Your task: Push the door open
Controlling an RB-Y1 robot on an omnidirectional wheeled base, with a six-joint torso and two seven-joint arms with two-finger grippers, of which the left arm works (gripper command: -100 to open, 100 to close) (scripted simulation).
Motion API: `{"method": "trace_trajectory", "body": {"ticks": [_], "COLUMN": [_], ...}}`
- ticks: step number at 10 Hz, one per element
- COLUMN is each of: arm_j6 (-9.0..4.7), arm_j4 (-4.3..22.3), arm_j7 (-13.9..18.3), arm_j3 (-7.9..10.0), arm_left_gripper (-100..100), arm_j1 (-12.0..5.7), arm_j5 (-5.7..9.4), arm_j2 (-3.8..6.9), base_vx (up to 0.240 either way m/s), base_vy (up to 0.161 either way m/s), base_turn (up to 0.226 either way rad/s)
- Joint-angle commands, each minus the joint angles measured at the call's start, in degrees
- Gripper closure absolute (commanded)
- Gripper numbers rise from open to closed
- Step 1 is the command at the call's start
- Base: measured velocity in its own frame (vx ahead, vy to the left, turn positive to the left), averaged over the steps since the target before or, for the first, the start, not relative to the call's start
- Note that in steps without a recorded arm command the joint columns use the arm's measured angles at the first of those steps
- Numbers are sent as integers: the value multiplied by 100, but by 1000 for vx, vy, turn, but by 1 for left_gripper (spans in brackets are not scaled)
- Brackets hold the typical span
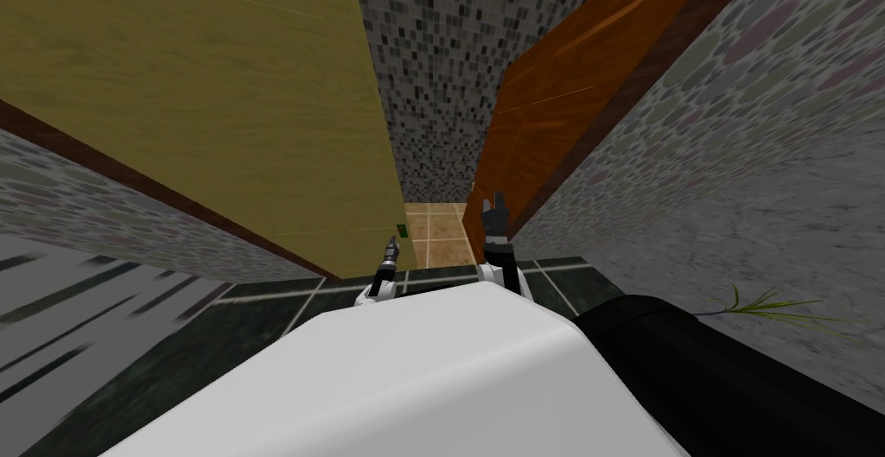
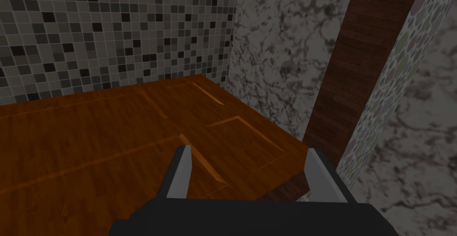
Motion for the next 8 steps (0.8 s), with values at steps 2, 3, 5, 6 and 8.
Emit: {"method": "trace_trajectory", "body": {"ticks": [2, 3, 5, 6, 8], "arm_j6": [-23, -30, -42, -48, -47], "arm_j4": [38, 50, 70, 80, 80], "arm_j7": [-3, -4, -6, -6, -5], "arm_j3": [37, 50, 70, 81, 71], "arm_left_gripper": [-100, -100, -100, -100, 100], "arm_j1": [-14, -18, -23, -26, -18], "arm_j5": [10, 13, 18, 21, 18], "arm_j2": [-3, -14, -44, -68, -58], "base_vx": [190, 179, 186, 196, 29], "base_vy": [5, -12, -24, -4, -2], "base_turn": [-29, -24, -23, -9, 1]}}
